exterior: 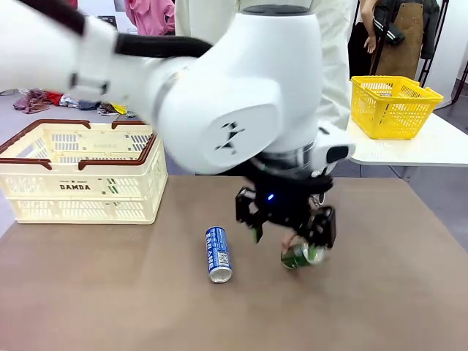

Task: Place the drinks into the Shopping basket.
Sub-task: Pick up one drink and place it into the Shopping basket.

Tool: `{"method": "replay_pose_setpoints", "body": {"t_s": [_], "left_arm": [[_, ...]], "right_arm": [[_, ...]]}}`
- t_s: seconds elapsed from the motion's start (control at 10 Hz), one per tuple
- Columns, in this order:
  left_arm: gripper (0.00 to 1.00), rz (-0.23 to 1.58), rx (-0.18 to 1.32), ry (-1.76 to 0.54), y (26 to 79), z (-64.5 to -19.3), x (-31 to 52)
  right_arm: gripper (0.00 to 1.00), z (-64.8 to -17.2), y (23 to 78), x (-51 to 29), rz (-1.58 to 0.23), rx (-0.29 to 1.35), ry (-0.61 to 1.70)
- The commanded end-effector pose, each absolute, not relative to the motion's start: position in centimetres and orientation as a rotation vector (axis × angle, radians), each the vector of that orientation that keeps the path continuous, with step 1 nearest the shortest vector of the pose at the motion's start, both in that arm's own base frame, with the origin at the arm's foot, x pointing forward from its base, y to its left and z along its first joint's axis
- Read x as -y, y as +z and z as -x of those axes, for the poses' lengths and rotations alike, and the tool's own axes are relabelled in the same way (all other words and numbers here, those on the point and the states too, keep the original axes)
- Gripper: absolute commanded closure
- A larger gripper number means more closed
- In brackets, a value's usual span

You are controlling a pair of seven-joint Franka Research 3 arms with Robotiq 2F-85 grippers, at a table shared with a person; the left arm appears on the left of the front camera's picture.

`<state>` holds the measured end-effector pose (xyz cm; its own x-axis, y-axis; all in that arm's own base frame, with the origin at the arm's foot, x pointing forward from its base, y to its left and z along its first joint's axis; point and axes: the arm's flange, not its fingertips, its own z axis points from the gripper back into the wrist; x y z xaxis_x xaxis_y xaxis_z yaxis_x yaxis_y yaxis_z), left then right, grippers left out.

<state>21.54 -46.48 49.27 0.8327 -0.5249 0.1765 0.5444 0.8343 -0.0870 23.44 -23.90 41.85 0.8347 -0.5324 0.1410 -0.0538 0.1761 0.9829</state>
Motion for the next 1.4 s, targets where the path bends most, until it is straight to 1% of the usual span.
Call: {"method": "replay_pose_setpoints", "body": {"t_s": [0.0, 0.2, 0.4, 0.5, 1.1, 1.2, 1.3], "left_arm": [[0.0, 0.17, 0.156, -0.651, 49.7, -19.6, 41.7], [0.0, 0.24, 0.222, -0.548, 50.0, -18.2, 38.6], [0.0, 0.304, 0.208, -0.479, 50.4, -18.7, 36.5], [0.0, 0.223, 0.205, -0.543, 50.6, -18.2, 39.4], [0.0, 0.235, 0.201, -0.529, 50.1, -17.6, 39.5], [0.0, 0.231, 0.188, -0.507, 50.2, -18.1, 39.2], [0.0, 0.225, 0.195, -0.532, 50.4, -18.6, 39.2]], "right_arm": [[0.0, -23.3, 41.9, 24.0, -1.366, 0.53, -0.338], [0.0, -23.3, 41.9, 24.0, -1.366, 0.53, -0.338], [0.0, -23.3, 41.9, 24.0, -1.366, 0.53, -0.338], [0.0, -23.3, 41.9, 24.0, -1.366, 0.53, -0.338], [0.0, -23.3, 41.9, 24.0, -1.366, 0.53, -0.338], [0.0, -23.3, 41.9, 24.0, -1.366, 0.53, -0.338], [0.0, -23.3, 41.9, 24.0, -1.366, 0.53, -0.338]]}}
